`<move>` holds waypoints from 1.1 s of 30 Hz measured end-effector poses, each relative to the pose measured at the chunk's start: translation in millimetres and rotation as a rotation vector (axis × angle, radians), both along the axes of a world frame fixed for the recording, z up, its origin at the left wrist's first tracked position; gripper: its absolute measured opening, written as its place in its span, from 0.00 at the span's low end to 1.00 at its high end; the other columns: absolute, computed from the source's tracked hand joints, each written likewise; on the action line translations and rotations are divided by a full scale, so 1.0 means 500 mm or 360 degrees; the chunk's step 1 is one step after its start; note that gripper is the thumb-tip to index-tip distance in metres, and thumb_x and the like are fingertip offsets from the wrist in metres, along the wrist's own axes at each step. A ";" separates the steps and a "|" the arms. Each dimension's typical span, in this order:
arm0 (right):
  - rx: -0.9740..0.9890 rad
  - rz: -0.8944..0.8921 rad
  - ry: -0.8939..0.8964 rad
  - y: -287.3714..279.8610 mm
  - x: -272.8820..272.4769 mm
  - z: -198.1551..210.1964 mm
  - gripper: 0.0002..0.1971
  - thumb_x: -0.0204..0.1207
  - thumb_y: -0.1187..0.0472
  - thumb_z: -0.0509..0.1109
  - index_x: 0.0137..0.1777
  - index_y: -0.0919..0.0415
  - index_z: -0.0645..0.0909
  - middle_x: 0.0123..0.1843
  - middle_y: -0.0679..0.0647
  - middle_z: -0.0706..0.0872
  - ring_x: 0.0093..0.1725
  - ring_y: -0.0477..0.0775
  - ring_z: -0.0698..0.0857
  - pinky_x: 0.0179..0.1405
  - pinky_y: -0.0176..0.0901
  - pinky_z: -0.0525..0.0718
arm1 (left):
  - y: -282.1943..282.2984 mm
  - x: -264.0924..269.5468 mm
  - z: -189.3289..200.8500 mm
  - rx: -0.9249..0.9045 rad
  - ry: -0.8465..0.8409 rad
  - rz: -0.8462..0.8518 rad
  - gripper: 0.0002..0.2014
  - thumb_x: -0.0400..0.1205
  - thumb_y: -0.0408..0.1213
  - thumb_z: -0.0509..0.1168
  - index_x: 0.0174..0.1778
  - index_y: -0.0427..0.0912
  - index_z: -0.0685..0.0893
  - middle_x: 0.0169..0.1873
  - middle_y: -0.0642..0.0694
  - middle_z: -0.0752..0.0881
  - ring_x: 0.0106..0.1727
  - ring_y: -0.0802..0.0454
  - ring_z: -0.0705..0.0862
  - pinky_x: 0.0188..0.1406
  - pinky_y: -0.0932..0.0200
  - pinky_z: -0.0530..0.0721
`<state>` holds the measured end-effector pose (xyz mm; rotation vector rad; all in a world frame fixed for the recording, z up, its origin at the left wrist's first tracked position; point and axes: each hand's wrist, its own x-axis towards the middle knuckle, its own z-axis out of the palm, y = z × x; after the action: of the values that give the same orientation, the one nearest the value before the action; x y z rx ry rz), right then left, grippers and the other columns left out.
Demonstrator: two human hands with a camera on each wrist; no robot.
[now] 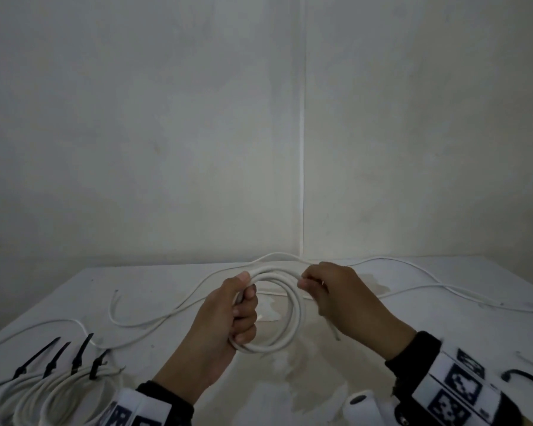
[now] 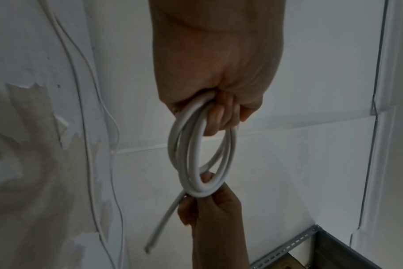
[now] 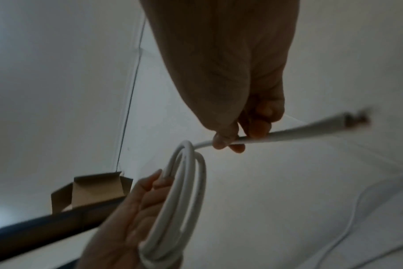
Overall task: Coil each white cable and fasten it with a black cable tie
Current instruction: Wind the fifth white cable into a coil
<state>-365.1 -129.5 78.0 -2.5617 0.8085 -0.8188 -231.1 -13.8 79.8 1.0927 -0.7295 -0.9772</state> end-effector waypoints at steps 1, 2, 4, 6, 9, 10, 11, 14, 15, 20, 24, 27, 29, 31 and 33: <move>0.0171 0.0012 -0.0168 0.000 0.002 0.000 0.09 0.81 0.60 0.63 0.39 0.59 0.79 0.33 0.48 0.75 0.33 0.45 0.79 0.35 0.37 0.73 | -0.001 -0.001 0.002 -0.0008 0.0016 -0.0013 0.17 0.83 0.40 0.53 0.28 0.41 0.69 0.16 0.53 0.60 0.13 0.61 0.55 0.10 0.69 0.57; 0.0351 0.0037 -0.0316 0.000 0.004 0.001 0.09 0.80 0.62 0.64 0.38 0.59 0.78 0.35 0.52 0.79 0.29 0.42 0.81 0.33 0.32 0.76 | -0.002 -0.003 0.003 -0.0013 0.0019 -0.0022 0.17 0.83 0.40 0.53 0.28 0.41 0.69 0.16 0.53 0.60 0.13 0.61 0.55 0.10 0.69 0.58; 0.0638 0.0097 -0.0511 0.003 0.008 -0.003 0.09 0.80 0.63 0.64 0.40 0.64 0.80 0.40 0.62 0.84 0.29 0.42 0.84 0.31 0.26 0.79 | -0.004 -0.007 0.006 -0.0016 0.0012 -0.0028 0.17 0.83 0.40 0.53 0.27 0.41 0.69 0.16 0.54 0.60 0.12 0.61 0.56 0.09 0.70 0.58; 0.0833 0.0147 -0.0596 0.010 0.009 -0.003 0.10 0.81 0.61 0.63 0.44 0.67 0.82 0.44 0.65 0.87 0.38 0.51 0.89 0.36 0.29 0.84 | -0.006 -0.009 0.007 -0.0020 0.0008 -0.0024 0.18 0.84 0.40 0.52 0.28 0.40 0.69 0.15 0.53 0.60 0.12 0.61 0.56 0.09 0.70 0.59; 0.1016 0.0216 -0.0656 0.023 0.012 -0.001 0.10 0.81 0.61 0.62 0.41 0.63 0.82 0.38 0.58 0.87 0.36 0.50 0.90 0.36 0.32 0.84 | -0.007 -0.004 0.006 -0.0030 0.0048 -0.0004 0.17 0.84 0.40 0.52 0.28 0.40 0.68 0.15 0.53 0.60 0.12 0.62 0.56 0.09 0.69 0.58; 0.1039 0.0228 -0.0674 0.028 0.012 0.000 0.11 0.81 0.62 0.63 0.39 0.62 0.82 0.36 0.55 0.85 0.33 0.46 0.88 0.35 0.31 0.84 | -0.007 -0.001 0.005 -0.0029 0.0067 0.0004 0.17 0.84 0.40 0.52 0.28 0.40 0.68 0.15 0.54 0.60 0.12 0.62 0.56 0.09 0.69 0.58; 0.1063 0.0243 -0.0694 0.030 0.012 0.001 0.11 0.81 0.63 0.63 0.39 0.62 0.82 0.34 0.54 0.84 0.31 0.45 0.87 0.34 0.32 0.84 | -0.007 0.001 0.004 -0.0028 0.0086 0.0011 0.17 0.84 0.40 0.52 0.28 0.40 0.68 0.15 0.54 0.60 0.12 0.62 0.56 0.08 0.69 0.58; 0.1214 0.0321 -0.0779 0.033 0.012 0.005 0.10 0.81 0.63 0.62 0.43 0.67 0.82 0.35 0.57 0.85 0.34 0.51 0.89 0.39 0.37 0.87 | -0.007 0.002 -0.002 -0.0033 0.0132 0.0019 0.17 0.84 0.41 0.52 0.28 0.40 0.68 0.15 0.53 0.60 0.12 0.61 0.56 0.08 0.69 0.59; 0.1273 0.0351 -0.0807 0.036 0.011 0.006 0.10 0.81 0.62 0.62 0.44 0.68 0.81 0.35 0.58 0.86 0.35 0.53 0.89 0.41 0.38 0.87 | -0.008 0.001 -0.003 -0.0030 0.0143 0.0018 0.17 0.84 0.41 0.53 0.28 0.40 0.68 0.15 0.53 0.60 0.12 0.61 0.56 0.09 0.69 0.59; 0.1593 0.0450 -0.0912 0.051 0.013 0.008 0.13 0.82 0.62 0.58 0.40 0.64 0.81 0.29 0.57 0.86 0.31 0.50 0.86 0.34 0.36 0.83 | -0.012 -0.001 -0.012 -0.0004 0.0128 0.0047 0.18 0.84 0.42 0.53 0.28 0.40 0.69 0.15 0.53 0.60 0.12 0.61 0.56 0.09 0.70 0.59; 0.1480 0.0544 -0.0773 0.058 0.009 0.008 0.12 0.76 0.54 0.65 0.43 0.63 0.81 0.34 0.55 0.86 0.37 0.51 0.86 0.41 0.38 0.85 | -0.012 0.004 -0.019 -0.0037 0.0056 0.0147 0.18 0.85 0.40 0.53 0.28 0.39 0.69 0.15 0.53 0.61 0.12 0.61 0.57 0.09 0.70 0.60; 0.1264 0.0464 -0.0678 0.060 0.012 0.001 0.10 0.68 0.62 0.75 0.48 0.62 0.81 0.36 0.52 0.86 0.37 0.49 0.85 0.39 0.35 0.84 | -0.015 0.002 -0.021 -0.0071 -0.0017 0.0199 0.19 0.85 0.40 0.53 0.28 0.39 0.69 0.15 0.53 0.61 0.12 0.61 0.57 0.09 0.70 0.61; 0.1253 0.0398 -0.0743 0.057 0.015 -0.007 0.08 0.71 0.70 0.73 0.50 0.66 0.81 0.36 0.53 0.87 0.34 0.47 0.86 0.36 0.32 0.83 | -0.017 -0.003 -0.021 -0.0059 -0.0094 0.0205 0.19 0.85 0.39 0.53 0.27 0.39 0.69 0.15 0.53 0.61 0.13 0.60 0.57 0.10 0.68 0.61; 0.1336 0.0397 -0.0808 0.053 0.017 -0.013 0.08 0.73 0.72 0.70 0.52 0.68 0.81 0.36 0.55 0.87 0.34 0.46 0.87 0.36 0.32 0.84 | -0.019 -0.007 -0.021 -0.0051 -0.0154 0.0202 0.19 0.85 0.39 0.53 0.27 0.39 0.70 0.15 0.53 0.61 0.13 0.60 0.58 0.10 0.68 0.62; 0.1461 0.0451 -0.0875 0.051 0.015 -0.017 0.07 0.74 0.73 0.68 0.51 0.67 0.81 0.36 0.55 0.87 0.33 0.47 0.87 0.37 0.33 0.84 | -0.021 -0.007 -0.019 -0.0056 -0.0180 0.0191 0.18 0.85 0.38 0.53 0.27 0.39 0.70 0.15 0.53 0.62 0.13 0.60 0.58 0.10 0.68 0.62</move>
<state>-357.5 -103.8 69.2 -1.4927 0.4604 -0.7587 -234.7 -24.1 70.5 1.1546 -0.7605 -0.8031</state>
